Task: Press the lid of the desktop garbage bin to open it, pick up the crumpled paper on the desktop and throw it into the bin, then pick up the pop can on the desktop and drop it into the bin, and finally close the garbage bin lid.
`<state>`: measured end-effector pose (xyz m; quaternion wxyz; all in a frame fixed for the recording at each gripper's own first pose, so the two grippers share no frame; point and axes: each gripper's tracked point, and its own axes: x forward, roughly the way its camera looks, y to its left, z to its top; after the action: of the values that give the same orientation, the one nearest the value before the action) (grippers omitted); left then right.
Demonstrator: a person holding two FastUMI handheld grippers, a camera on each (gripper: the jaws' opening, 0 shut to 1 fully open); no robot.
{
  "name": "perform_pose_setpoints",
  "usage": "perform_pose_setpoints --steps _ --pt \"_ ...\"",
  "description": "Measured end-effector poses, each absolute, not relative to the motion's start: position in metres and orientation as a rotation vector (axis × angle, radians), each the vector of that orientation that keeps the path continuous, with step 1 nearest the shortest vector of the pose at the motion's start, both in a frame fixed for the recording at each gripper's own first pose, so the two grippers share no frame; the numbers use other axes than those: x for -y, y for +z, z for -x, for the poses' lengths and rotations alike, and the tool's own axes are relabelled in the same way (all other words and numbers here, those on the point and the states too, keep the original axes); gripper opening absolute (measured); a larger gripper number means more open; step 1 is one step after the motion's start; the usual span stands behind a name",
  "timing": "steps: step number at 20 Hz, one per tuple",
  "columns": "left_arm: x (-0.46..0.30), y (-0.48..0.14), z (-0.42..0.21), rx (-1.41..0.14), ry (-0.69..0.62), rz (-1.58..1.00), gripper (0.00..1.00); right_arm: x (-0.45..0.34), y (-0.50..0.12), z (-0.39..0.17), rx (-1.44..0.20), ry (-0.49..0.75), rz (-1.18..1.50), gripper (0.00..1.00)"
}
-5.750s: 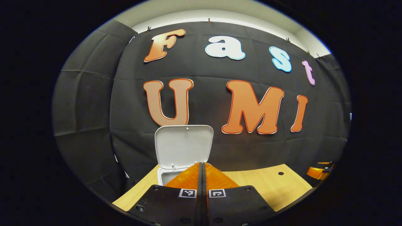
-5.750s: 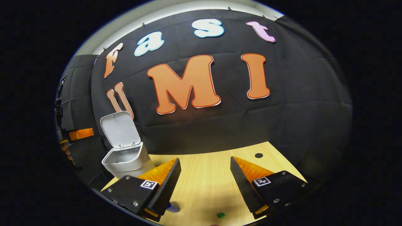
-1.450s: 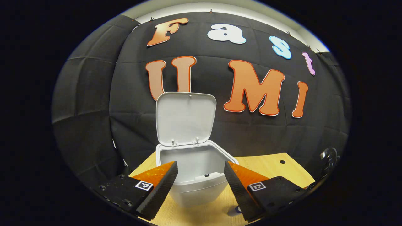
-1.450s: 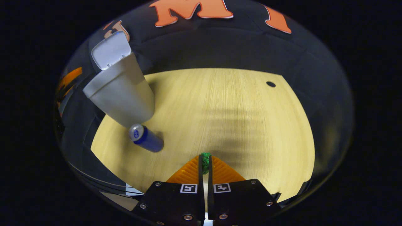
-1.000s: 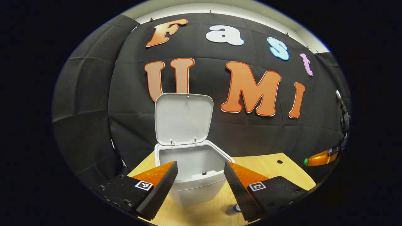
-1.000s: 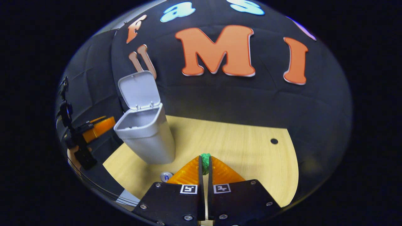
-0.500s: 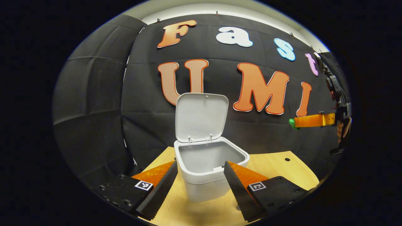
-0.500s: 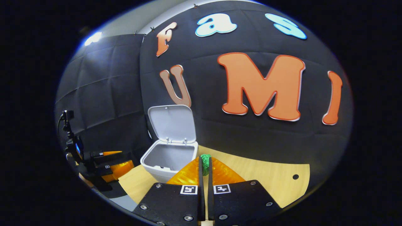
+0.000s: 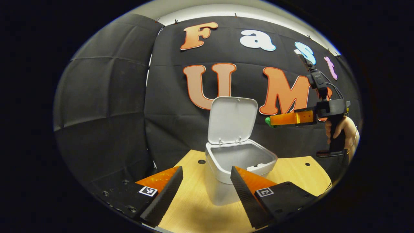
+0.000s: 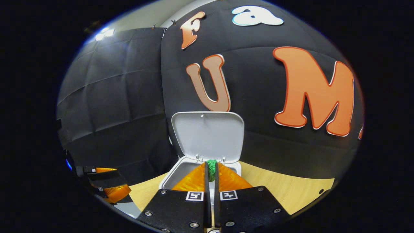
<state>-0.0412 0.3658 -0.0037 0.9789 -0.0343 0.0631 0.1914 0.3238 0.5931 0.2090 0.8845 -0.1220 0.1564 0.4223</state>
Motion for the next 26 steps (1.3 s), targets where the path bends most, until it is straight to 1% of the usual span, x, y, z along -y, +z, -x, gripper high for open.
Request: perform_pose_setpoints --steps 6,8,12,15,16,17,20,26 --pt "-0.385 -0.011 0.051 -0.137 0.428 0.079 0.94 -0.616 0.175 -0.325 -0.345 0.883 0.369 0.05" --pt "-0.389 -0.012 0.053 -0.139 0.432 0.081 0.94 -0.621 0.172 -0.323 -0.351 0.892 0.364 0.08" --pt "-0.39 -0.013 0.051 -0.139 0.432 0.085 0.94 -0.624 0.169 -0.319 -0.356 0.9 0.374 0.23" --pt "-0.388 -0.007 0.048 -0.132 0.425 0.08 0.94 -0.621 0.168 -0.321 -0.318 0.89 0.413 0.74" --pt "-0.387 -0.008 0.047 -0.13 0.422 0.082 0.94 -0.623 0.167 -0.318 -0.325 0.905 0.399 0.91" --pt "-0.386 -0.006 0.044 -0.129 0.42 0.085 0.94 -0.626 0.166 -0.315 -0.338 0.918 0.375 0.95" --pt "-0.381 -0.007 0.04 -0.128 0.409 0.092 0.94 -0.617 0.178 -0.311 -0.331 0.927 0.315 0.95" --pt "-0.354 0.0 0.017 -0.12 0.346 0.082 0.94 -0.561 0.21 -0.308 -0.288 0.862 0.243 0.95"
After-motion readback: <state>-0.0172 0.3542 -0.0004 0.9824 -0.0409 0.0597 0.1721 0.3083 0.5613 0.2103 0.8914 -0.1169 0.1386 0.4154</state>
